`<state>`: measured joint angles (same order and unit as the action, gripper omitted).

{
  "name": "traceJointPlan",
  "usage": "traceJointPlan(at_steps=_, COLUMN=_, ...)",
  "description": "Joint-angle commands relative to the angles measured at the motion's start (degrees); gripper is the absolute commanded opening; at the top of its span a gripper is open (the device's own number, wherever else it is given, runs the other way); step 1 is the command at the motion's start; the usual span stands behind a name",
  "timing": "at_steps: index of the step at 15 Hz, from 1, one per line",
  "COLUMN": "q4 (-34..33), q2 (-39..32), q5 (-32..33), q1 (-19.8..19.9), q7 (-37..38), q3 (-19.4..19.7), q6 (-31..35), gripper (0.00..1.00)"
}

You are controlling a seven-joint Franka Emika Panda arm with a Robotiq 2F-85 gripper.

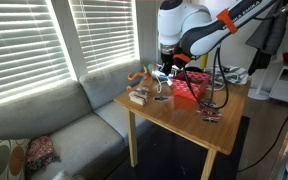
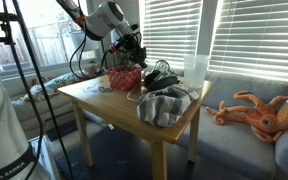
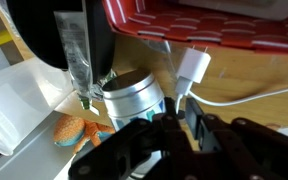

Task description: Remove the charger from the red basket and put it on the table

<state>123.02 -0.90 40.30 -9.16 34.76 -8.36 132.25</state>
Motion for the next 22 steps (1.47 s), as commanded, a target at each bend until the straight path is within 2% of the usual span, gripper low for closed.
traceJointPlan(at_steps=1, q4=1.86, q2=4.15, q5=-5.33, q1=-0.8, q7=-4.41, q3=-1.07, q6=-2.91, gripper=0.49)
traceJointPlan(at_steps=8, q4=5.13, q2=16.13, q5=-8.14, q1=-2.96, q7=-3.35, q3=-5.74, q6=-13.84, gripper=0.98)
traceJointPlan(at_steps=12, q4=6.45, q2=24.39, q5=-18.03, q1=-2.91, q7=-3.94, q3=-6.91, q6=-22.85, gripper=1.0)
traceJointPlan(at_steps=17, q4=6.55, q2=33.14, q5=-32.28, q1=-2.15, q7=-5.16, q3=-5.1, q6=-34.25, gripper=1.0)
traceJointPlan(at_steps=18, q4=6.82, q2=34.38, q5=-33.57, q1=-2.11, q7=-6.72, q3=-4.61, q6=-35.27, gripper=1.0)
traceJointPlan(at_steps=19, q4=5.03, q2=30.79, q5=-30.59, q1=-0.8, q7=-4.9, q3=-6.87, q6=-33.58, gripper=1.0)
traceJointPlan(at_steps=22, q4=5.83, q2=33.6, q5=-32.66, q1=-0.6, q7=-6.22, q3=-6.32, q6=-34.85, gripper=1.0)
